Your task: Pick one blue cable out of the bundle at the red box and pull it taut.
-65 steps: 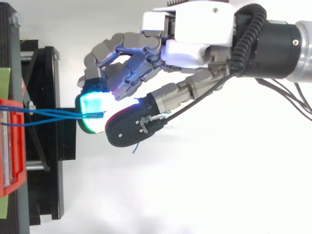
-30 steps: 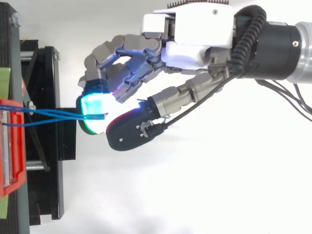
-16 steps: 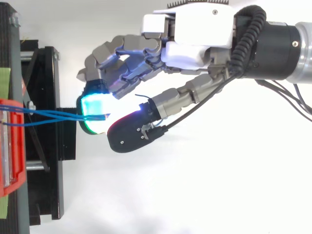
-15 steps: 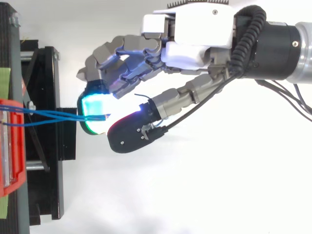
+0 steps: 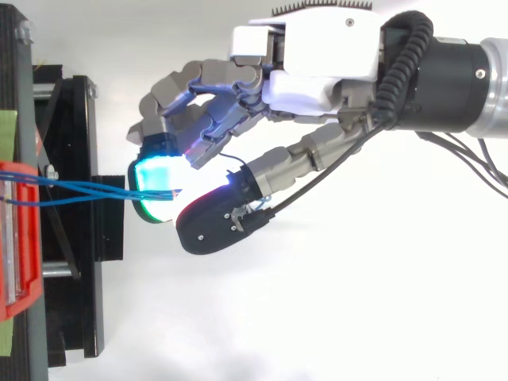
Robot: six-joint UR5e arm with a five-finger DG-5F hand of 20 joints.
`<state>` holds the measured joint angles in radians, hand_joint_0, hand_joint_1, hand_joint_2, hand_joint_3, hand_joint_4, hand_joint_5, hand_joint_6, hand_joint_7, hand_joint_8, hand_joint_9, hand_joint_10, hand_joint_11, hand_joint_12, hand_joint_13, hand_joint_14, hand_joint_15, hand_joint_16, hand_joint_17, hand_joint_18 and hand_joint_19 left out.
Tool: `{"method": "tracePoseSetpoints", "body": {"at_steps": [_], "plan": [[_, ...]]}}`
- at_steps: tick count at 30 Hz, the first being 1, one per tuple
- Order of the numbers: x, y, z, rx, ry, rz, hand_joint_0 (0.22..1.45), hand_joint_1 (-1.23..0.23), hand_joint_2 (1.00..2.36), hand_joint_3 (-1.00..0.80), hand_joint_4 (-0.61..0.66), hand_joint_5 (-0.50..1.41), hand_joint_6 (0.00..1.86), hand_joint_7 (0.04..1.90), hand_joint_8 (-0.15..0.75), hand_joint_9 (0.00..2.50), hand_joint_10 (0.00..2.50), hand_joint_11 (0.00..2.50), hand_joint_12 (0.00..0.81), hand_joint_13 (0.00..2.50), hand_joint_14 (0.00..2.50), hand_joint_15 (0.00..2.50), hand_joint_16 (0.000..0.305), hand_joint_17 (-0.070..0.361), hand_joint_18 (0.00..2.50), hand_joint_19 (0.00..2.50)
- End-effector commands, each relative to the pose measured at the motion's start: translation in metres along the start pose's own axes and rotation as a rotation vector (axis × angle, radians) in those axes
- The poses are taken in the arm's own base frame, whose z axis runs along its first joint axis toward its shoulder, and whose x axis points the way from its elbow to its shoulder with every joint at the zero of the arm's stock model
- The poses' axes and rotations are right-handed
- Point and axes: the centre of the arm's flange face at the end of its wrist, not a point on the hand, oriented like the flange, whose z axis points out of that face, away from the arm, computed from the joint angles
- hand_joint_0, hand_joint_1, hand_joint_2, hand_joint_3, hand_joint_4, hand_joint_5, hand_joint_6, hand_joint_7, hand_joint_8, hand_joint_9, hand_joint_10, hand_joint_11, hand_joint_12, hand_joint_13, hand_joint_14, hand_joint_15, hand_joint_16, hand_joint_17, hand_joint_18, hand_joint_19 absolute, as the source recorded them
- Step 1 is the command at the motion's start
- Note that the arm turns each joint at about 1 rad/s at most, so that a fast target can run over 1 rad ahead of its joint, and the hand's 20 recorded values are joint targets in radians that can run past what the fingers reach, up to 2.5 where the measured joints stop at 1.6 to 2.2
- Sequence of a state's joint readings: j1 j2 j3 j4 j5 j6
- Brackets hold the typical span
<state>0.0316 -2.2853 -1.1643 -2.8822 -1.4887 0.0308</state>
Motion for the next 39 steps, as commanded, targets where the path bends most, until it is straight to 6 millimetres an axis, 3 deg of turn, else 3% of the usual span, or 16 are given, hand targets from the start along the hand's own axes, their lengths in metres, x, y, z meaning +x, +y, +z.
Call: {"method": "tracePoseSetpoints", "body": {"at_steps": [1, 10, 17, 23, 30, 34, 39], "plan": [[-0.0008, -0.0003, 0.0, 0.0, -0.002, 0.0, 0.61, -0.88, 1.01, -0.07, 0.11, -0.09, 0.87, 1.24, 0.343, 0.91, 0.01, 0.45, 0.411, 0.41, 0.0, 0.01, 0.065, 0.147, 0.62, 0.18], [-0.0006, -0.0003, 0.0, 0.0, 0.0, 0.0, 0.58, -0.84, 1.02, -0.15, 0.05, -0.06, 0.86, 1.24, 0.319, 0.93, 0.01, 0.44, 0.382, 0.47, 0.0, 0.05, 0.059, 0.133, 0.64, 0.23], [-0.0008, 0.0009, -0.0003, -0.001, -0.002, 0.0, 0.6, -0.89, 1.02, -0.13, 0.09, -0.06, 0.86, 1.29, 0.342, 1.05, 0.02, 0.7, 0.373, 0.51, 0.0, 0.08, 0.057, 0.127, 0.67, 0.24], [0.0005, -0.0003, 0.0001, 0.001, 0.001, 0.0, 0.67, -0.97, 1.02, -0.07, 0.09, -0.09, 0.89, 1.3, 0.357, 0.98, 0.01, 0.72, 0.378, 0.49, 0.0, 0.09, 0.057, 0.129, 0.66, 0.21], [0.0004, 0.0009, -0.0001, -0.001, 0.0, 0.0, 0.73, -0.98, 1.02, -0.18, 0.07, -0.12, 0.91, 1.22, 0.346, 0.84, 0.01, 0.67, 0.383, 0.42, 0.0, 0.07, 0.058, 0.132, 0.6, 0.2], [0.0004, -0.0003, 0.0001, 0.0, 0.0, 0.0, 0.72, -0.97, 1.02, -0.27, 0.13, -0.12, 0.91, 1.16, 0.343, 0.85, 0.01, 0.67, 0.383, 0.42, 0.0, 0.07, 0.058, 0.131, 0.6, 0.21], [0.0004, -0.0003, 0.0001, 0.0, 0.0, 0.0, 0.65, -0.92, 1.02, -0.29, 0.12, -0.08, 0.88, 1.25, 0.339, 0.96, 0.01, 0.66, 0.376, 0.46, 0.0, 0.06, 0.057, 0.129, 0.64, 0.24]]}}
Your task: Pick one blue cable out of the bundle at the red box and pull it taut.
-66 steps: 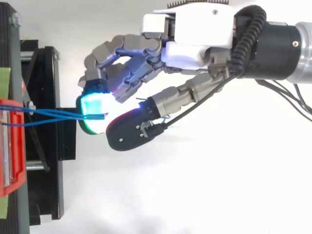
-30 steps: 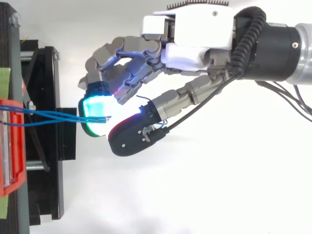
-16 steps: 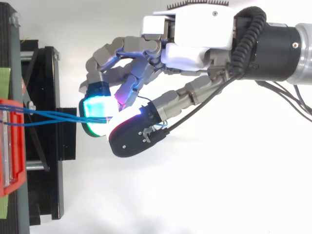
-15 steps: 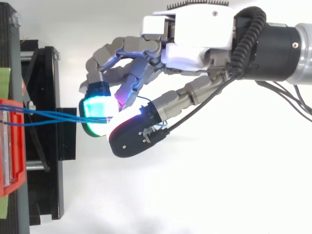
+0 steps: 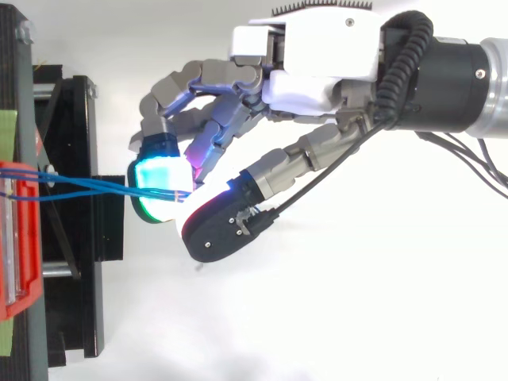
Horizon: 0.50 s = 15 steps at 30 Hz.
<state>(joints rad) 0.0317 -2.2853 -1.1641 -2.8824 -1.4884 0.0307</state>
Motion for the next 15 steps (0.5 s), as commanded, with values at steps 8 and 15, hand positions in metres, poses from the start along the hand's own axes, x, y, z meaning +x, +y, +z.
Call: {"method": "tracePoseSetpoints", "body": {"at_steps": [8, 15], "plan": [[0.0004, -0.0002, 0.0002, -0.001, 0.0, 0.0, 0.59, -0.87, 1.01, -0.19, 0.05, -0.05, 0.87, 1.23, 0.345, 1.07, 0.01, 0.61, 0.406, 0.56, 0.0, 0.08, 0.064, 0.145, 0.75, 0.24], [0.0003, -0.0004, 0.0001, 0.001, 0.0, 0.0, 0.56, -0.7, 1.01, -0.16, -0.01, -0.04, 0.84, 1.19, 0.338, 1.09, 0.01, 0.52, 0.433, 0.57, 0.0, 0.07, 0.07, 0.158, 0.76, 0.22]]}}
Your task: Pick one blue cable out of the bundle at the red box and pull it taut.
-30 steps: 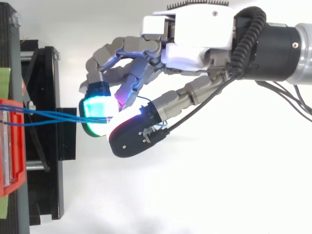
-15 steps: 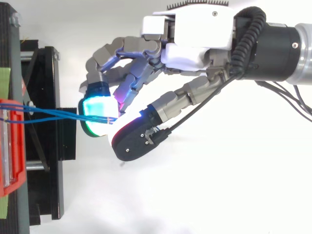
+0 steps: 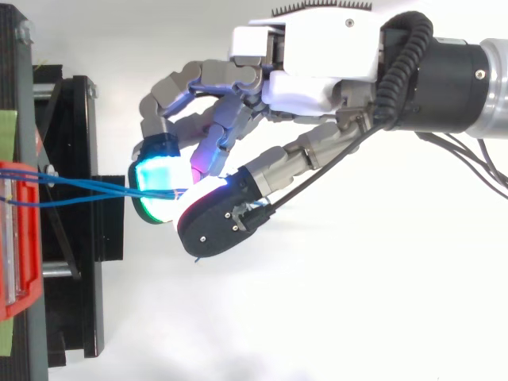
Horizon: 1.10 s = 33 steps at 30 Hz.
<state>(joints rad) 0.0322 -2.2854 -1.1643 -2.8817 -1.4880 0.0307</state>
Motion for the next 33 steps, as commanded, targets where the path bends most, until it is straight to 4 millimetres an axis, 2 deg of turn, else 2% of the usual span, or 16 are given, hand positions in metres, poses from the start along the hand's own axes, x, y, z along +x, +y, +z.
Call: {"method": "tracePoseSetpoints", "body": {"at_steps": [1, 8, 10, 12, 19, 24, 33], "plan": [[-0.0011, 0.0009, -0.0004, -0.001, -0.002, 0.0, 0.56, -0.7, 1.01, -0.16, -0.01, -0.04, 0.84, 1.18, 0.339, 1.09, 0.01, 0.52, 0.433, 0.57, 0.0, 0.07, 0.07, 0.158, 0.76, 0.22], [0.0, 0.0009, -0.0002, -0.001, 0.0, 0.0, 0.55, -0.66, 1.01, -0.1, -0.03, -0.03, 0.82, 1.16, 0.346, 1.06, 0.01, 0.46, 0.447, 0.54, 0.0, 0.05, 0.073, 0.164, 0.74, 0.21], [0.0, -0.0003, 0.0, 0.001, 0.0, 0.0, 0.56, -0.67, 1.01, -0.07, 0.0, -0.03, 0.8, 1.21, 0.352, 1.03, 0.01, 0.47, 0.45, 0.52, 0.0, 0.06, 0.074, 0.166, 0.74, 0.2], [0.0, -0.0003, 0.0, 0.001, 0.0, 0.0, 0.56, -0.78, 1.01, -0.03, 0.06, -0.06, 0.83, 1.22, 0.361, 0.97, 0.01, 0.51, 0.451, 0.49, 0.0, 0.06, 0.073, 0.164, 0.71, 0.19], [0.0002, 0.0009, -0.0002, -0.001, 0.002, 0.0, 0.6, -0.89, 1.01, 0.01, 0.11, -0.09, 0.87, 1.27, 0.356, 0.89, 0.01, 0.58, 0.435, 0.43, 0.0, 0.06, 0.069, 0.155, 0.66, 0.19], [0.0002, 0.0009, -0.0002, -0.001, 0.002, 0.0, 0.66, -0.95, 1.02, -0.07, 0.08, -0.13, 0.89, 1.21, 0.318, 0.79, 0.01, 0.61, 0.39, 0.35, 0.0, 0.06, 0.059, 0.134, 0.56, 0.2], [0.0002, 0.0018, 0.0002, -0.004, 0.002, 0.002, 0.68, -0.95, 1.02, -0.29, 0.18, -0.13, 0.89, 1.17, 0.319, 0.78, 0.01, 0.6, 0.386, 0.34, 0.0, 0.04, 0.06, 0.134, 0.54, 0.21]]}}
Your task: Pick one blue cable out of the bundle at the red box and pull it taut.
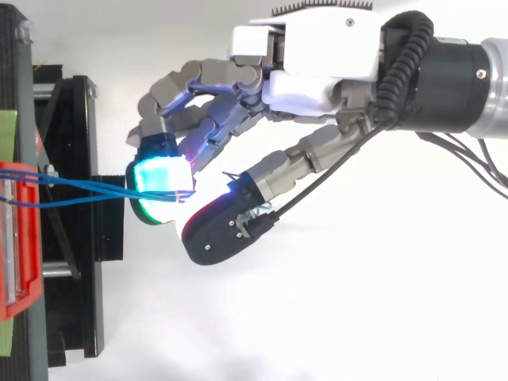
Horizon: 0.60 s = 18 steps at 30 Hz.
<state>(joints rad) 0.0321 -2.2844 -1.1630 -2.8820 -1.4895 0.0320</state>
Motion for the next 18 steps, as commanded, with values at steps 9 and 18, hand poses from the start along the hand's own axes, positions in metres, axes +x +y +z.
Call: {"method": "tracePoseSetpoints", "body": {"at_steps": [9, 18], "plan": [[0.0001, -0.0007, 0.0003, 0.0, 0.0, -0.001, 0.61, -0.85, 1.01, -0.31, 0.19, -0.11, 0.87, 1.21, 0.33, 0.84, 0.01, 0.57, 0.386, 0.35, 0.0, 0.04, 0.059, 0.133, 0.56, 0.25], [0.0001, 0.0003, 0.0, 0.0, 0.0, 0.0, 0.56, -0.73, 1.01, -0.3, 0.17, -0.1, 0.86, 1.21, 0.339, 0.86, 0.01, 0.56, 0.392, 0.36, 0.0, 0.05, 0.061, 0.136, 0.57, 0.26]]}}
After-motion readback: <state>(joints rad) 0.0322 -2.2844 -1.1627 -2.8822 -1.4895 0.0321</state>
